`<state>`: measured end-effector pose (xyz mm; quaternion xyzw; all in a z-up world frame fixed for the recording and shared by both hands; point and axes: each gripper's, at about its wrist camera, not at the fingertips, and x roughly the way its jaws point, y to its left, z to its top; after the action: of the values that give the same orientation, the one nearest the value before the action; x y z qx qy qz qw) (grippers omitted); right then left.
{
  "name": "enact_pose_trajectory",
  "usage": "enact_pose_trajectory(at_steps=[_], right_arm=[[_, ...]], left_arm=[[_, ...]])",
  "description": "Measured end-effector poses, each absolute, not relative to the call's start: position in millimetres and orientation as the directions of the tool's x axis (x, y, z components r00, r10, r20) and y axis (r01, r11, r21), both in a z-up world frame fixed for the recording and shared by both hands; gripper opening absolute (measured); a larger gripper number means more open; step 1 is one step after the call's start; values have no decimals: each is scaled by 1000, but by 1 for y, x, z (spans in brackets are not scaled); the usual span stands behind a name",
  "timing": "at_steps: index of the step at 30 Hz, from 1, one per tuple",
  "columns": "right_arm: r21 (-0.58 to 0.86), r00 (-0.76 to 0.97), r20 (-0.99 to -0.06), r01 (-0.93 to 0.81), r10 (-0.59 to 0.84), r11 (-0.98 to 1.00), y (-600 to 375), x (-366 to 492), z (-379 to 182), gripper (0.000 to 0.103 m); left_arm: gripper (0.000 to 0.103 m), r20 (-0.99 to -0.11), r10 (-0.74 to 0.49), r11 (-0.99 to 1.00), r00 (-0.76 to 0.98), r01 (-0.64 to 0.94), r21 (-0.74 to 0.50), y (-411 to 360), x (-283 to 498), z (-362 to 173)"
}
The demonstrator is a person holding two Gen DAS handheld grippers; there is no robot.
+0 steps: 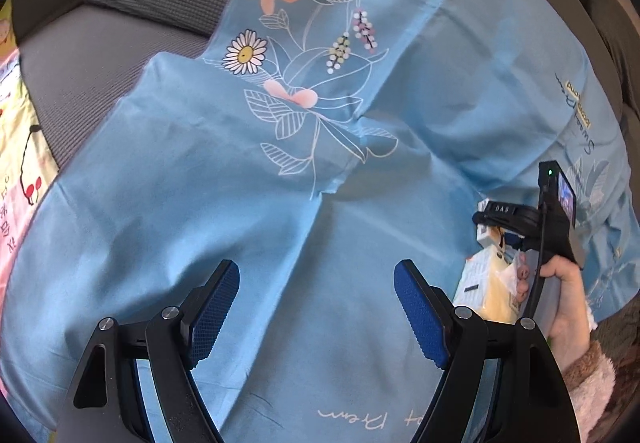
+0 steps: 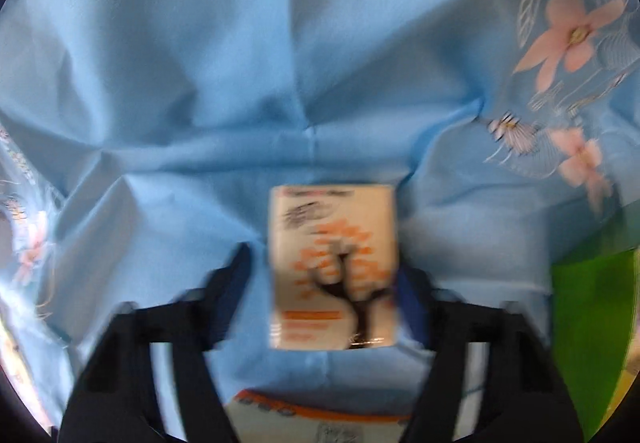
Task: Organize soft objects
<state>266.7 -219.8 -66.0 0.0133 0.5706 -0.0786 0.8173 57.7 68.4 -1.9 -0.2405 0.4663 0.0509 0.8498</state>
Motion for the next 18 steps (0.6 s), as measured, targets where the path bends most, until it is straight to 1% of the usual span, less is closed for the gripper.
enact_pose_trajectory(at_steps=[4,5,8,10,12,18], right_arm=[[-100,354,-926,115,-134,988,-212,261,-66,51],[-85,367,-922,114,-121,990,-211,258,-63,51],[1,399,-917,80,-31,997,-197,246,-51,51],[15,413,-911,43,-5,999,-182,236,-41,51],[31,429,-903,-12,33,999,-163,222,-31,51],[149,440,-869,-207,228,967,-105,155,-3,51]], left_arm=[[80,-817,-143,874,559,-316,-370,69,56,-1],[80,-816,-146,874,560,-313,-372,70,56,-1],[80,-818,-145,876,557,-312,-368,71,54,0],[80,-820,-136,879,556,-314,-359,75,54,1],[80,-823,-127,878,554,-323,-353,78,52,1],[80,-838,-95,887,538,-336,-317,88,44,-2]])
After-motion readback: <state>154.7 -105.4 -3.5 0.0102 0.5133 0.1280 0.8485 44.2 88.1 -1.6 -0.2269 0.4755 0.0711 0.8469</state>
